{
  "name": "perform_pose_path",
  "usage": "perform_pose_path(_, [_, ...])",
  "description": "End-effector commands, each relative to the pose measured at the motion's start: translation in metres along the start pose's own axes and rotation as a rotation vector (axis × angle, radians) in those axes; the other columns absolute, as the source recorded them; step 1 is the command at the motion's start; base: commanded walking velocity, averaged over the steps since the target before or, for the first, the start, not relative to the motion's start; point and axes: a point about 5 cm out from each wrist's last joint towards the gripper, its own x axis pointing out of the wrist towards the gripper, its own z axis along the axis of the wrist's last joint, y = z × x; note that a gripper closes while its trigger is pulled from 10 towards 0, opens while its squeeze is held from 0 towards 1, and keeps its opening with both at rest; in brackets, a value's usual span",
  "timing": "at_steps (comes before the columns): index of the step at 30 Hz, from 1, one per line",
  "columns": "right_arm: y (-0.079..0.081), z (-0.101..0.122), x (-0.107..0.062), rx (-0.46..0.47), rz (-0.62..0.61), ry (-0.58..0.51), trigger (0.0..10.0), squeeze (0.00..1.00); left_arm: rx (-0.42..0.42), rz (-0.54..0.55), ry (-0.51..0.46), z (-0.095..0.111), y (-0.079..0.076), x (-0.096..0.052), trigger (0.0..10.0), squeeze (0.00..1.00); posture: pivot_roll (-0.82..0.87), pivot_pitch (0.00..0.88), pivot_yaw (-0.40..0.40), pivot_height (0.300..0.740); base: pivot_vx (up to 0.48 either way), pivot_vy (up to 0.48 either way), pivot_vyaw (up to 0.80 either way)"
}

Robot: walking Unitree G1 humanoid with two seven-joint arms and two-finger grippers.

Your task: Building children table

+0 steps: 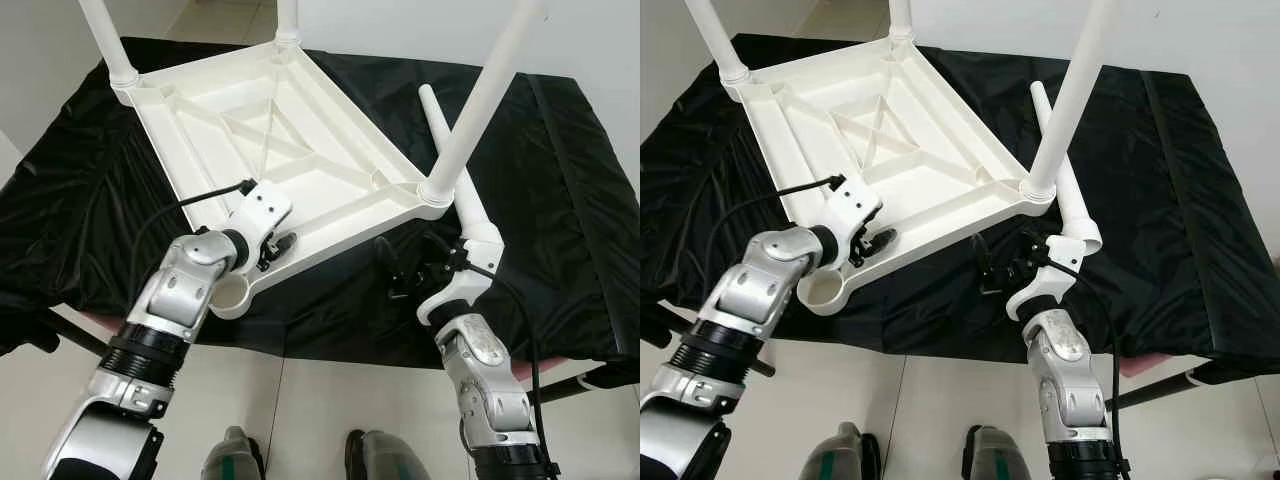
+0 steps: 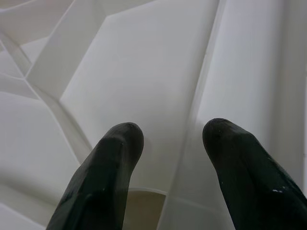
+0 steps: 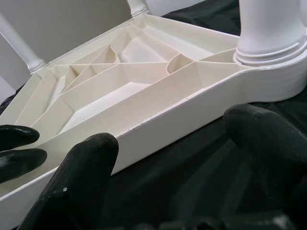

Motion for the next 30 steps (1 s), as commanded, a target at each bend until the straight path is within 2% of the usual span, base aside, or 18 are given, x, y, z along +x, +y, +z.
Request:
perform_pose_path(1, [0.001, 0.0, -0.001, -0.001, 0.01, -0.002, 10.0, 0.0, -0.023, -0.019, 0.015, -0.004, -0.001, -0.002, 10.0, 0.0, -0.08, 0.05, 0.009, 0.74, 0.0, 0.0, 0.0])
perform_pose_path(6, [0.002, -0.001, 0.0, -0.001, 0.013, -0.002, 10.0, 0.0, 0.027, -0.003, 0.051, -0.011, 0.001, -0.001, 10.0, 0.0, -0.09, 0.048, 0.01, 0.74, 0.0, 0.0, 0.0])
perform_pose_path(14, [0.001, 0.0, 0.001, -0.004, 0.011, -0.004, 10.0, 0.0, 0.038, -0.001, 0.083, -0.013, 0.0, 0.007, 10.0, 0.0, -0.09, 0.052, 0.01, 0.74, 0.0, 0.0, 0.0])
perform_pose_path(19, [0.0, 0.001, 0.001, -0.006, 0.002, -0.006, 10.0, 0.0, 0.035, 0.039, 0.154, -0.017, 0.004, 0.022, 10.0, 0.0, -0.1, 0.062, 0.017, 0.74, 0.0, 0.0, 0.0])
perform_pose_path(26, [-0.001, 0.002, 0.001, -0.005, -0.012, -0.011, 10.0, 0.0, 0.012, 0.072, 0.155, -0.008, 0.008, 0.034, 9.9, 0.0, -0.1, 0.065, 0.025, 0.74, 0.0, 0.0, 0.0])
perform_pose_path(27, [0.0, 0.001, 0.001, -0.004, -0.014, -0.012, 10.0, 0.0, 0.012, 0.067, 0.154, -0.006, 0.008, 0.037, 4.7, 0.0, -0.11, 0.066, 0.029, 0.74, 0.0, 0.0, 0.0])
perform_pose_path(29, [0.0, 0.001, 0.001, -0.003, -0.015, -0.012, 10.0, 0.0, 0.015, 0.062, 0.153, -0.005, 0.007, 0.038, 4.7, 0.0, -0.11, 0.066, 0.029, 0.74, 0.0, 0.0, 0.0])
perform_pose_path(30, [0.0, 0.001, 0.001, -0.002, -0.02, -0.013, 10.0, 0.0, 0.025, 0.057, 0.158, -0.003, 0.007, 0.041, 3.4, 0.0, -0.11, 0.067, 0.033, 0.74, 0.0, 0.0, 0.0])
